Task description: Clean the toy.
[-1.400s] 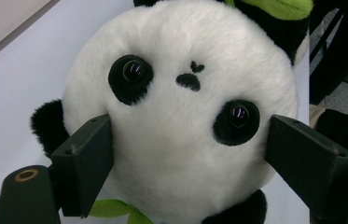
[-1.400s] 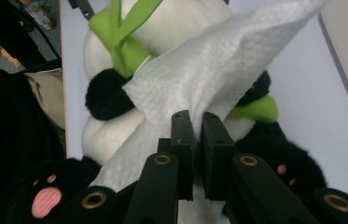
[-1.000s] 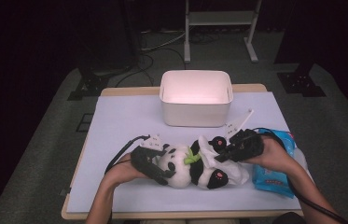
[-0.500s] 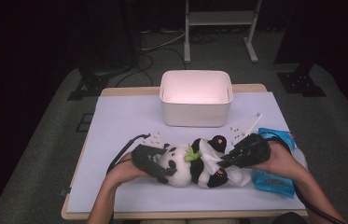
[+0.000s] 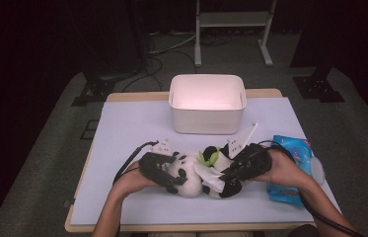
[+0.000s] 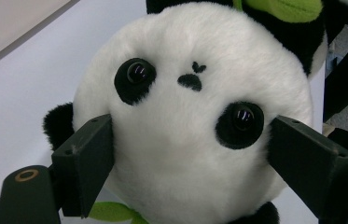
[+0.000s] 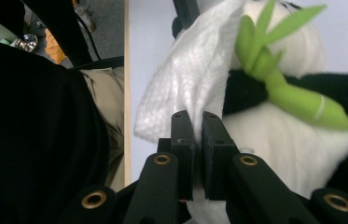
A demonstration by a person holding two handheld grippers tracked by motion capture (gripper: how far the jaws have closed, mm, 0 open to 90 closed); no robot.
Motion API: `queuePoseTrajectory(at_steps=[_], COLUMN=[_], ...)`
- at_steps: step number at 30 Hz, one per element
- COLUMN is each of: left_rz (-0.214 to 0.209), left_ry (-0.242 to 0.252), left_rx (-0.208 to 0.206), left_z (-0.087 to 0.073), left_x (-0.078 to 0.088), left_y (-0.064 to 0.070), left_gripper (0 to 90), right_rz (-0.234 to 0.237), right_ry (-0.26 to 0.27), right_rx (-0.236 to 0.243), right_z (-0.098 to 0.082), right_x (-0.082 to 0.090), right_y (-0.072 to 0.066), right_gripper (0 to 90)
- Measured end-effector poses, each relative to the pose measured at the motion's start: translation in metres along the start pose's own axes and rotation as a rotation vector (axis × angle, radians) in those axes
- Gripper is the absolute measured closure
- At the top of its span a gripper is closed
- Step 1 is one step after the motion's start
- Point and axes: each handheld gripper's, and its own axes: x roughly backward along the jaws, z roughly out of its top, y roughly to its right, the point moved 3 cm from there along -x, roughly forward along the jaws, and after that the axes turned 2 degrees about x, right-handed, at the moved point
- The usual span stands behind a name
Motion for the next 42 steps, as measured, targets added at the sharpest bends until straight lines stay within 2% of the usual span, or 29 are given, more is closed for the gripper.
queuePoseTrajectory(at_steps=[5, 11, 17, 20, 25, 33, 42], left_rz=[-0.002, -0.003, -0.004, -0.004, -0.003, 0.000, -0.004], left_ry=[0.002, 0.000, -0.005, -0.009, -0.011, -0.015, -0.012], left_rx=[-0.002, -0.001, -0.010, -0.014, -0.015, -0.015, -0.013], left_z=[0.000, 0.000, 0.000, 0.000, 0.000, 0.000, -0.001], left_x=[0.000, 0.000, 0.000, 0.000, 0.000, 0.001, 0.001], left_y=[0.001, 0.000, 0.001, 0.001, 0.002, 0.003, 0.003], left_gripper=[16.1, 16.0, 16.0, 16.0, 16.0, 16.0, 16.0], right_rz=[-0.008, -0.044, -0.050, -0.039, -0.031, -0.017, -0.031], right_ry=[0.010, 0.005, -0.011, -0.018, -0.019, -0.021, -0.019], right_rx=[-0.023, -0.070, -0.120, -0.121, -0.090, -0.027, 0.009], right_z=[-0.011, -0.027, -0.037, -0.036, -0.023, 0.007, 0.040], right_x=[0.010, 0.021, 0.012, 0.005, -0.003, -0.014, -0.021], right_y=[-0.001, 0.005, 0.020, 0.023, 0.025, 0.025, 0.038], right_gripper=[84.2, 84.2, 84.2, 84.2, 84.3, 84.3, 84.4])
